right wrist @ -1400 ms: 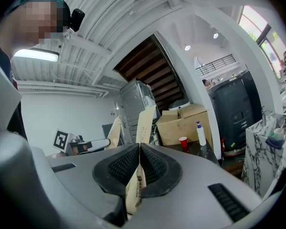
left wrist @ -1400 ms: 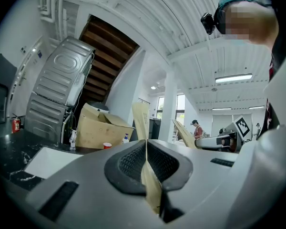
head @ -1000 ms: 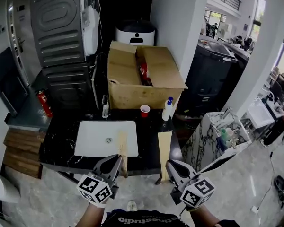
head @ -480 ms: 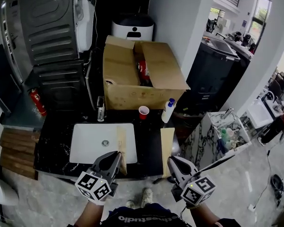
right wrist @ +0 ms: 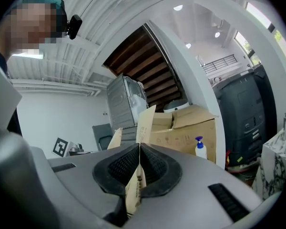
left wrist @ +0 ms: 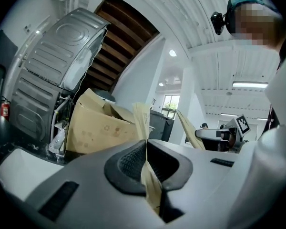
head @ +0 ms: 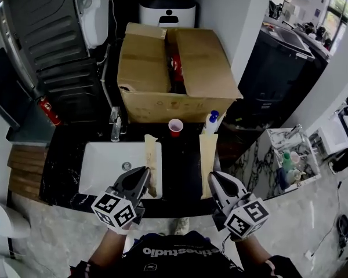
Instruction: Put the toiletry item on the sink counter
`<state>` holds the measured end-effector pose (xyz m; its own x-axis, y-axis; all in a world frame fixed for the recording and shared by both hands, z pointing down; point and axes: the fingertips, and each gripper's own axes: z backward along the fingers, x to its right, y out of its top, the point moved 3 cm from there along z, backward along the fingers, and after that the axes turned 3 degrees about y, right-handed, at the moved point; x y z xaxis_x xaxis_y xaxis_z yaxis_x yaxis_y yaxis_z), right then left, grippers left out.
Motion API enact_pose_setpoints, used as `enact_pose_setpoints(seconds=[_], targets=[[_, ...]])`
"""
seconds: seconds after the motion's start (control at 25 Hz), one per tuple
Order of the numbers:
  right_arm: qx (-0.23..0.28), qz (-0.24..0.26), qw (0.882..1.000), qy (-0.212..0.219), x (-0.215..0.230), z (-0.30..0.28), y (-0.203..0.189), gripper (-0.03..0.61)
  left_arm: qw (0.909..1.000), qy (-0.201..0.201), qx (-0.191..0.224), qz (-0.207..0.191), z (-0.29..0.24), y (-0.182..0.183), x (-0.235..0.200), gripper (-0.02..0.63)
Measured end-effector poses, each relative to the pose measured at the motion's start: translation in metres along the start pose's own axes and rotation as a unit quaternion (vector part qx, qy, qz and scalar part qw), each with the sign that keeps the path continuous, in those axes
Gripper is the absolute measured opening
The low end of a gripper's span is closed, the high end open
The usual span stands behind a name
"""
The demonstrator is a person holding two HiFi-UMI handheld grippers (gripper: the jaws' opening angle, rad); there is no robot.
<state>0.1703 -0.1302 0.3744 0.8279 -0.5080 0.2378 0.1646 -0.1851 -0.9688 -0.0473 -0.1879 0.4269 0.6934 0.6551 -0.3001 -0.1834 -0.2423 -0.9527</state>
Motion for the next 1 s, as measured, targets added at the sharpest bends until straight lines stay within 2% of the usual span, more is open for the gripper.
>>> enact_pose_setpoints(seconds=[0.36, 0.6, 0.8, 1.0], targets=[[-0.012, -0.028, 0.999, 0.024, 0.073, -0.028, -0.001, 0.043, 0.9969, 0.038, -0.059, 0.034, -0.07, -0.035, -0.016, 0.023], [-0.021, -0.036, 0.999, 0.013, 0.083, -0.045, -0.001, 0.043, 0.9921, 0.047, -0.102, 0.054, -0.092, -0.061, -0.04, 0.023], [-0.023, -0.034, 0.999, 0.001, 0.072, -0.052, -0.001, 0.043, 0.9772, 0.081, -0.172, 0.094, -0.112, -0.109, -0.078, 0.023], [-0.034, -0.039, 0.999, -0.013, 0.067, -0.053, -0.009, 0.043, 0.964, 0.102, -0.212, 0.123, -0.137, -0.146, -0.102, 0.023]])
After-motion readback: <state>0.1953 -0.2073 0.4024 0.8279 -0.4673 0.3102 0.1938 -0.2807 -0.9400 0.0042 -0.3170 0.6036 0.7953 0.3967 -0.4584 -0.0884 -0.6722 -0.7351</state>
